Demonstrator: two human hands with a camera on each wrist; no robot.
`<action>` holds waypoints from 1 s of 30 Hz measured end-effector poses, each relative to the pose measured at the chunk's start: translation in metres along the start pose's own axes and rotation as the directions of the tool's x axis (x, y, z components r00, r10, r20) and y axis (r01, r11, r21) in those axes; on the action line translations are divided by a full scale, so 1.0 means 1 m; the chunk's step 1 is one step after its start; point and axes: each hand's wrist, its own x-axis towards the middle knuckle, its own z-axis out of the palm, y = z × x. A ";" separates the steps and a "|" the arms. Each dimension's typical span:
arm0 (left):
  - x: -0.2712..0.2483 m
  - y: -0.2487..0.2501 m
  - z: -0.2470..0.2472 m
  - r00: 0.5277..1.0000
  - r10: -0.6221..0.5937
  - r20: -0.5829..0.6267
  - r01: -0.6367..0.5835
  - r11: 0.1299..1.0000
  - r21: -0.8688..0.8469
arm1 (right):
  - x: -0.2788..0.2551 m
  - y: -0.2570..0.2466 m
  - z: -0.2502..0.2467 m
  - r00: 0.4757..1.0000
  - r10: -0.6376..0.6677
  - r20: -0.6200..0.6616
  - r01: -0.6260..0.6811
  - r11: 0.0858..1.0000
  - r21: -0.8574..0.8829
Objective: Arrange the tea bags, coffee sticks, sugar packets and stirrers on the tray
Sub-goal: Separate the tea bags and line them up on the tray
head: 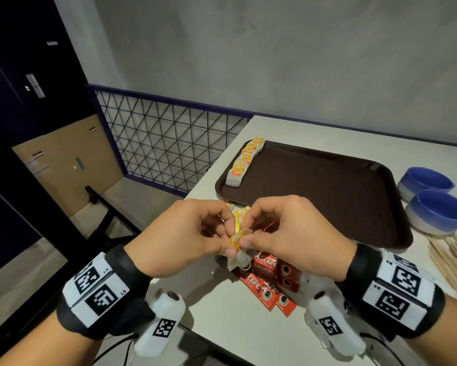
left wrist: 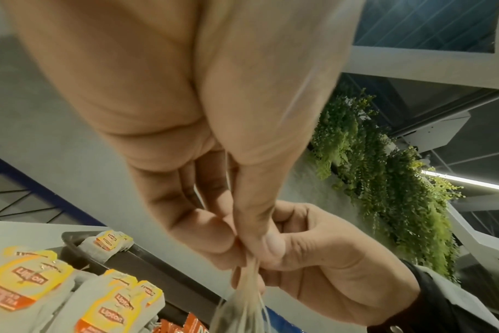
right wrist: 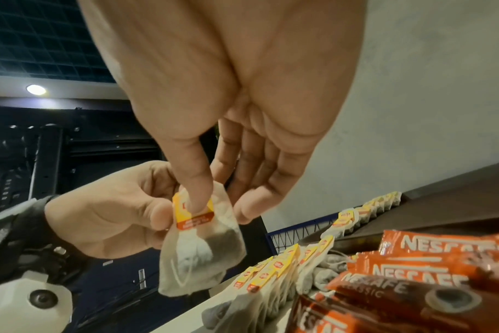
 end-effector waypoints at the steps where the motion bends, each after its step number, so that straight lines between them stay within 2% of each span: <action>1: 0.000 0.001 0.000 1.000 -0.012 0.002 0.012 1.000 -0.019 | 0.000 0.000 -0.001 1.000 0.002 0.019 -0.003 0.999 0.052; 4: 0.005 0.003 -0.004 1.000 -0.021 -0.006 0.021 1.000 0.005 | 0.000 0.002 -0.005 0.999 0.007 0.031 -0.008 0.999 0.033; 7: 0.019 0.002 -0.016 1.000 -0.017 -0.021 0.021 0.978 0.205 | 0.000 0.005 -0.011 0.999 0.043 -0.005 -0.043 0.996 -0.080; 11: 0.045 -0.003 -0.026 0.995 -0.093 -0.029 0.094 0.840 0.534 | -0.004 0.010 -0.019 0.993 0.107 -0.043 -0.112 0.987 -0.118; 15: 0.060 -0.001 -0.012 0.986 -0.150 0.078 0.056 0.725 0.687 | -0.010 0.011 -0.022 0.988 0.138 -0.072 -0.142 0.988 -0.059; 19: 0.064 -0.009 0.006 0.976 -0.191 0.109 0.029 0.603 0.797 | -0.018 0.012 -0.022 0.983 0.164 -0.077 -0.165 0.986 -0.004; 26: 0.063 -0.014 0.008 0.978 -0.173 0.118 0.015 0.619 0.785 | -0.024 0.013 -0.025 0.979 0.179 -0.101 -0.172 0.982 0.072; 30: 0.063 -0.016 0.007 0.984 -0.153 0.094 0.029 0.653 0.757 | -0.021 0.009 -0.020 0.981 0.184 -0.063 -0.179 0.981 0.070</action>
